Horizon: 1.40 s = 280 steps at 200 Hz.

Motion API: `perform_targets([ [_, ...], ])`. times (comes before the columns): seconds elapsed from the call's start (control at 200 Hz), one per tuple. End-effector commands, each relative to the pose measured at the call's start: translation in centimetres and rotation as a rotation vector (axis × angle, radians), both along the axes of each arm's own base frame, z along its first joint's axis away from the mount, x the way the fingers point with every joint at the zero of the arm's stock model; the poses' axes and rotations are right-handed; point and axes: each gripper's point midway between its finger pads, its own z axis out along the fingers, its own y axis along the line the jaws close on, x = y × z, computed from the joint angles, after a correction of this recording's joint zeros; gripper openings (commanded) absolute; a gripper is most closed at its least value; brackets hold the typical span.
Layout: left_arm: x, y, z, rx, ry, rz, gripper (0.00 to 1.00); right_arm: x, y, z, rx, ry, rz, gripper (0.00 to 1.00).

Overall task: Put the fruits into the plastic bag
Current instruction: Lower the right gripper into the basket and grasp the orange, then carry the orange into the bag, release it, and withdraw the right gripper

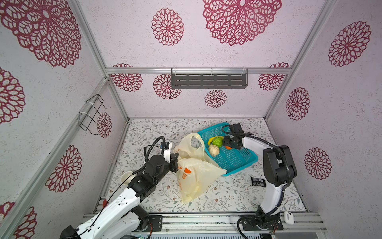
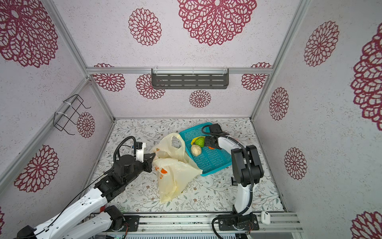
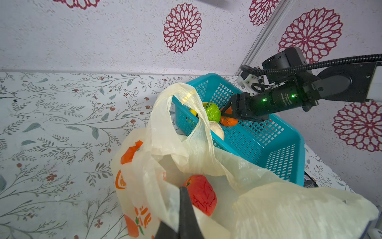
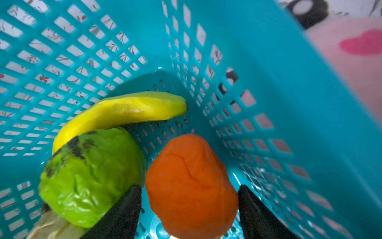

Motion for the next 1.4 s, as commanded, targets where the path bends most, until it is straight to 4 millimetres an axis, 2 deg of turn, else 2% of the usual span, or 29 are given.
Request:
perform_targets([
  [0.0,-0.2,0.2,0.1,0.019,-0.023,-0.002,0.0,1.2,0.3,1.5,0.023,-0.032,-0.004,0.65],
  [0.165,-0.3,0.0,0.2,0.02,-0.025,-0.012,0.0,0.8,0.2,1.9,0.021,-0.049,0.006,0.4],
  [0.235,-0.3,-0.2,0.3,0.018,-0.024,-0.024,0.0,0.4,0.1,2.8,0.022,-0.069,0.004,0.36],
  [0.3,-0.3,-0.4,0.4,0.017,-0.024,-0.03,0.0,0.0,0.2,4.7,0.042,-0.111,0.013,0.36],
  [0.375,-0.2,-0.4,0.6,0.02,-0.026,-0.031,0.0,-0.8,1.1,8.4,0.078,-0.19,0.05,0.35],
  [0.435,-0.1,-0.5,0.6,0.017,-0.025,-0.031,0.0,-2.1,2.7,11.4,0.117,-0.258,0.115,0.35],
  [0.5,-0.1,-0.6,0.6,0.011,-0.019,-0.031,0.0,-3.9,5.3,14.2,0.172,-0.326,0.225,0.35],
  [0.595,0.1,-0.7,0.5,0.007,-0.012,-0.028,0.0,-7.7,10.2,16.3,0.265,-0.365,0.43,0.37],
  [0.69,0.3,-0.9,0.3,0.007,0.008,-0.022,0.0,-12.1,14.8,15.8,0.362,-0.317,0.611,0.4],
  [0.745,0.5,-0.8,0.2,0.009,0.018,-0.012,0.0,-15.2,17.4,14.3,0.416,-0.243,0.729,0.42],
  [0.796,0.6,-0.8,0.2,0.01,0.025,-0.003,0.0,-17.4,18.9,13.0,0.444,-0.183,0.798,0.44],
  [0.856,0.8,-0.8,0.4,0.01,0.024,0.005,0.0,-19.6,19.9,11.0,0.444,-0.114,0.859,0.44],
  [0.946,0.9,-0.6,0.9,0.009,0.016,0.015,0.0,-21.6,20.0,8.1,0.408,-0.014,0.902,0.45],
  [1.026,1.0,-0.5,1.4,0.009,0.008,0.03,0.0,-21.9,19.2,6.1,0.351,0.061,0.873,0.45],
  [1.071,1.2,-0.2,1.5,0.015,0.002,0.047,0.0,-21.7,18.8,5.6,0.324,0.072,0.857,0.46],
  [1.131,1.3,0.3,1.6,0.023,0.0,0.073,0.0,-21.4,18.3,5.4,0.296,0.07,0.838,0.53],
  [1.271,1.5,0.7,1.6,0.029,-0.002,0.099,0.0,-20.2,17.9,6.2,0.26,0.011,0.795,0.71],
  [1.396,1.4,0.5,1.5,0.024,0.003,0.101,0.0,-19.1,18.0,7.8,0.259,-0.064,0.767,0.74],
])
